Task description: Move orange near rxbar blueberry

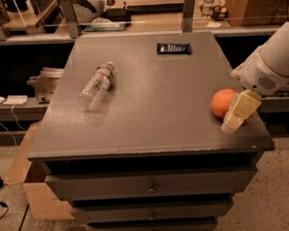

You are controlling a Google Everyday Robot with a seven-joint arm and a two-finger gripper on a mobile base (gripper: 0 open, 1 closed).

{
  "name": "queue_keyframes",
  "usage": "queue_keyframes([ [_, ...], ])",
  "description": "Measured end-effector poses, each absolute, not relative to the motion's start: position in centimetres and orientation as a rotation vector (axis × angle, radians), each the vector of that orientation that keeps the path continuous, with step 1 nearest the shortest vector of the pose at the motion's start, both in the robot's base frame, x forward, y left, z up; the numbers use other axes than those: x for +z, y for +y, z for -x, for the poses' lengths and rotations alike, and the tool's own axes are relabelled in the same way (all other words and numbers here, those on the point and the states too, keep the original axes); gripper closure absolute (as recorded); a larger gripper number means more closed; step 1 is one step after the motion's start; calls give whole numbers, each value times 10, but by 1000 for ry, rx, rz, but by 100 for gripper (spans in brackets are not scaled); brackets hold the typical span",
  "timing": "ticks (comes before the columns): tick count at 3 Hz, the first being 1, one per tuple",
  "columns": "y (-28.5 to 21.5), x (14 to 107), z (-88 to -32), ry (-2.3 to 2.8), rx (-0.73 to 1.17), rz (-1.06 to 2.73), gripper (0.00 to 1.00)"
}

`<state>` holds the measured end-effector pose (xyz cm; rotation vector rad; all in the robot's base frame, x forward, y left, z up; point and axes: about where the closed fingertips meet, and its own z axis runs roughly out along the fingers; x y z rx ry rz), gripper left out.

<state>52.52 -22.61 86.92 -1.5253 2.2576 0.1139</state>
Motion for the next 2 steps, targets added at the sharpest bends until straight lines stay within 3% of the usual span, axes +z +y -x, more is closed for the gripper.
queue_keyframes([
  [1,-223,859,-525,2272,121,1538,18],
  [2,-221,855,-525,2276,122,1549,43],
])
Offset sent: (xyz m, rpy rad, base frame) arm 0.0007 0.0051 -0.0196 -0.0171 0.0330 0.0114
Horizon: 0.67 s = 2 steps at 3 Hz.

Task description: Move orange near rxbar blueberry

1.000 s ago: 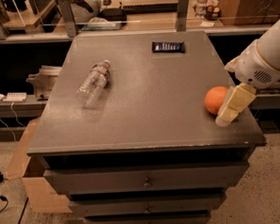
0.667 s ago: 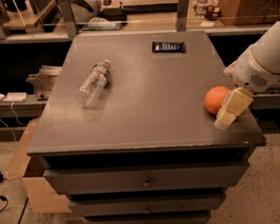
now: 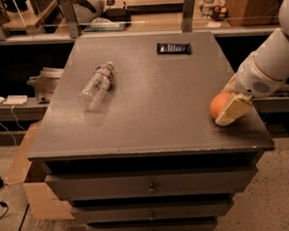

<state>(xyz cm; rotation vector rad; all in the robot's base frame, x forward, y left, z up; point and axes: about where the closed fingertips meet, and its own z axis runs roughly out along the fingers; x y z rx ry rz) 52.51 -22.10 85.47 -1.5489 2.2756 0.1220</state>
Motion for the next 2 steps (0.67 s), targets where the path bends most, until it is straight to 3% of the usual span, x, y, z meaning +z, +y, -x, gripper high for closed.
queue_keyframes([
  [2,-206,885,-529,2148,160,1589,88],
])
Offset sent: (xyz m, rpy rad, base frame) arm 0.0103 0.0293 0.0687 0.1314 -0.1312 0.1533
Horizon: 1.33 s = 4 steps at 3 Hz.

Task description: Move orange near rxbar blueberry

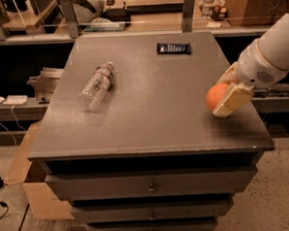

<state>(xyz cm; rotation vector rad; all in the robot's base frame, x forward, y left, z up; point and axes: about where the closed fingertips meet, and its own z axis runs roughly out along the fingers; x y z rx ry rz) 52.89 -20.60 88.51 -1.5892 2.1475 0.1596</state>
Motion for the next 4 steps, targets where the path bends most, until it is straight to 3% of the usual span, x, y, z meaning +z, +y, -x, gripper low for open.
queue_keyframes([
  [1,-205,886,-529,2143,159,1591,100],
  [2,-205,886,-529,2143,159,1591,100],
  [4,-147,937,-608,1917,199,1568,100],
])
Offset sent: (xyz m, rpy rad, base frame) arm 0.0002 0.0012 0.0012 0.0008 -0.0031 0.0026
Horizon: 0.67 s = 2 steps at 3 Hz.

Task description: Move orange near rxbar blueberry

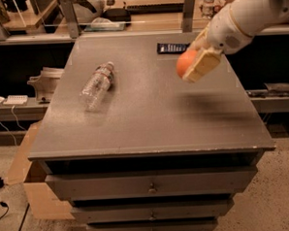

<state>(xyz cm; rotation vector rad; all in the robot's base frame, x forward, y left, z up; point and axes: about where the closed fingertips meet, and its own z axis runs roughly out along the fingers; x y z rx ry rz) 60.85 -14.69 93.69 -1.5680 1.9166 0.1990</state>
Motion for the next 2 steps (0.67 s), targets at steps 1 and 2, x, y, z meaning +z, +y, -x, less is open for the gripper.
queue_keyframes([
  [1,-117,970,-659,1811,170,1488,100],
  [2,-112,990,-711,1786,96,1344,100],
])
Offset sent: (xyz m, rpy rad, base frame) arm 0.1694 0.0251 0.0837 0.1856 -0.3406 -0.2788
